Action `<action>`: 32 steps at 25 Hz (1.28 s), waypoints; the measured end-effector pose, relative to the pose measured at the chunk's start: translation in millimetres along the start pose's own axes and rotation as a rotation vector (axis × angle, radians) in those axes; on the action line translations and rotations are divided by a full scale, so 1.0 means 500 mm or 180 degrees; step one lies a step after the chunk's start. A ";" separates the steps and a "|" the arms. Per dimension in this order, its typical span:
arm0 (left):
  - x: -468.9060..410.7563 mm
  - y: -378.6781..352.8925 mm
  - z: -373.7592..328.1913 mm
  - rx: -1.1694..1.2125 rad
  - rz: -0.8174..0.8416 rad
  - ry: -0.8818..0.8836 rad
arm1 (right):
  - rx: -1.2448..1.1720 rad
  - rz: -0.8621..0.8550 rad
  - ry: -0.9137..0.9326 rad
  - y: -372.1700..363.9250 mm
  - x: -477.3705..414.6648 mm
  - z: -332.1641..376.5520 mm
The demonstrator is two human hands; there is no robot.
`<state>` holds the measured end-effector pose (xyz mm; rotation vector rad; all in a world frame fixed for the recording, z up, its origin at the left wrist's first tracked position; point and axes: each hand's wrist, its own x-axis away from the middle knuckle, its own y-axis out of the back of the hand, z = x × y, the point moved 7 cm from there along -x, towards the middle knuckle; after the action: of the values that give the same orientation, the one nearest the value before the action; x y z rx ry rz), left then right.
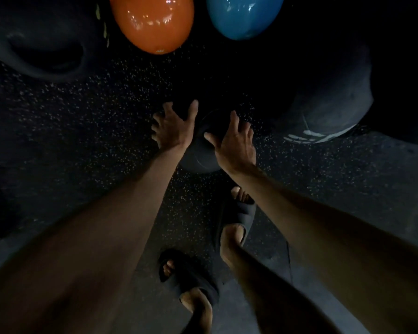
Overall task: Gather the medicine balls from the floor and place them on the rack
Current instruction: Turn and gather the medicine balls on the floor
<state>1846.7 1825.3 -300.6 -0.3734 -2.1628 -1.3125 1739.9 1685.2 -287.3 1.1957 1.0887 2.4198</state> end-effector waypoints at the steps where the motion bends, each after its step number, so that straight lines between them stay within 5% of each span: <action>1: 0.010 0.006 -0.002 0.0204 -0.0059 -0.0254 | -0.0026 0.0004 -0.0096 0.014 -0.023 0.008; 4: 0.067 0.001 0.009 0.0484 -0.0087 -0.0877 | -0.0384 0.0035 -0.0500 0.052 -0.091 0.009; 8: 0.053 -0.011 -0.024 0.0497 -0.0001 -0.0407 | -0.0797 0.0136 -0.0974 0.073 -0.131 -0.013; 13: 0.016 0.002 -0.117 -0.0010 0.0237 0.0217 | -0.0664 0.0290 -0.0535 0.092 -0.079 -0.019; 18: 0.129 0.065 -0.088 0.0569 0.0598 0.0002 | 0.0284 0.0667 0.0087 0.160 0.018 0.037; 25: 0.488 0.372 0.082 0.0902 0.0090 0.0519 | 0.1331 0.1300 0.1315 0.273 0.377 0.276; 32: 1.019 0.509 0.328 0.1308 -0.0396 0.0964 | 0.2245 0.1744 0.2438 0.304 0.912 0.376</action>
<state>1517.3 2061.9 131.8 0.1188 -2.1461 -0.8834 1608.0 1901.9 162.2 0.7497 2.2211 3.1633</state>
